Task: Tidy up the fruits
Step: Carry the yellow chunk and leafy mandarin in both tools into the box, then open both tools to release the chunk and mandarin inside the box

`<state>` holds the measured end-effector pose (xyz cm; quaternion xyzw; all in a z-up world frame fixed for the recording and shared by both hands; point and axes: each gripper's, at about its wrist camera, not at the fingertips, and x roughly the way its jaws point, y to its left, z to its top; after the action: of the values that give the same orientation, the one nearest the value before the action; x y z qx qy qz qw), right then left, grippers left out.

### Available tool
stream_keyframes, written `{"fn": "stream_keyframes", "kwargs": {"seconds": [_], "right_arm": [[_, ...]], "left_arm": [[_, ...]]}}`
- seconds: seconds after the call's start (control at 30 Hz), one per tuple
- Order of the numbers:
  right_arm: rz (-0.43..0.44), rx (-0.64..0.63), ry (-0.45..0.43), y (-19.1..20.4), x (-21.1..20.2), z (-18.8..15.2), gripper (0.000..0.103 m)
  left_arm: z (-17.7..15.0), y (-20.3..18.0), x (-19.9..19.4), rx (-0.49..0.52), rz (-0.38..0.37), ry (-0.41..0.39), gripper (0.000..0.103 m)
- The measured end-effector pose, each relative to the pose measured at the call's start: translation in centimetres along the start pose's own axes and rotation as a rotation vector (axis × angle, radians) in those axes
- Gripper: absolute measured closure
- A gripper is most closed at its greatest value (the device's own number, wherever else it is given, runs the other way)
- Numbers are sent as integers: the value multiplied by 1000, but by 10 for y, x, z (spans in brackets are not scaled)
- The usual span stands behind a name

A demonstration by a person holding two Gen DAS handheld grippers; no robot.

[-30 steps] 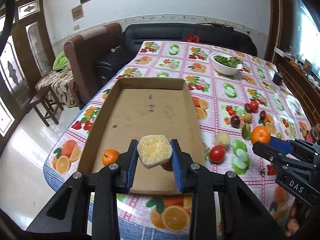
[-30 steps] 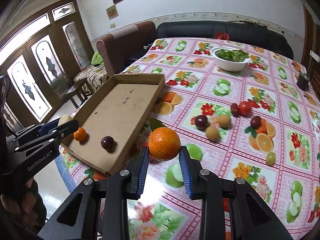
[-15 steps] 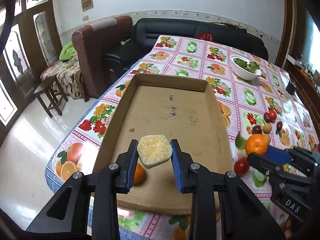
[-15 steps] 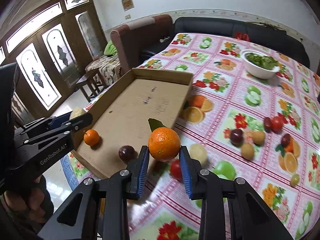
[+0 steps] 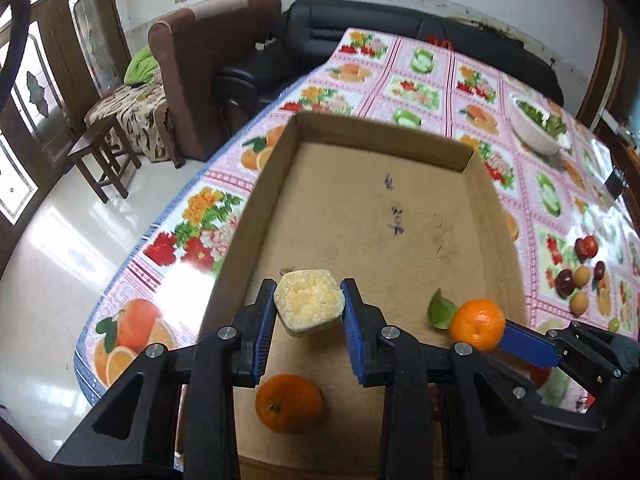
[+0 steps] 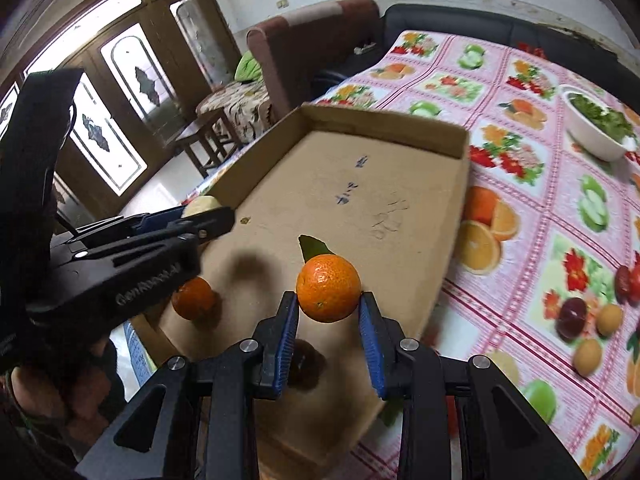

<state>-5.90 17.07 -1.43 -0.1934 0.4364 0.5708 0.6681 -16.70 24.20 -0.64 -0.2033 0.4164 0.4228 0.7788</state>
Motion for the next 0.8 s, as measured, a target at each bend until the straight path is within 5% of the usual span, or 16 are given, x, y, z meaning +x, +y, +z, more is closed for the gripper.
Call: {"fn": "stream_keyframes", "kwargs": {"seconds": [0.27,0.37,0.53,0.8], "right_arm": [[3,-44,67,10,25,-5,71],[-3,-55,71,11,25,-7,69],[-19,-81,57,15,11,-14,54],[-1,-77,14,7,-24,-27,50]], "left_arm": [[-14,-8,23,20,22,82,72],[-15,-8,19,20,45,87,59],[-17,-4,-2,-3,63,39,57],[-21,-2,-38,-24,71,-31,54]]}}
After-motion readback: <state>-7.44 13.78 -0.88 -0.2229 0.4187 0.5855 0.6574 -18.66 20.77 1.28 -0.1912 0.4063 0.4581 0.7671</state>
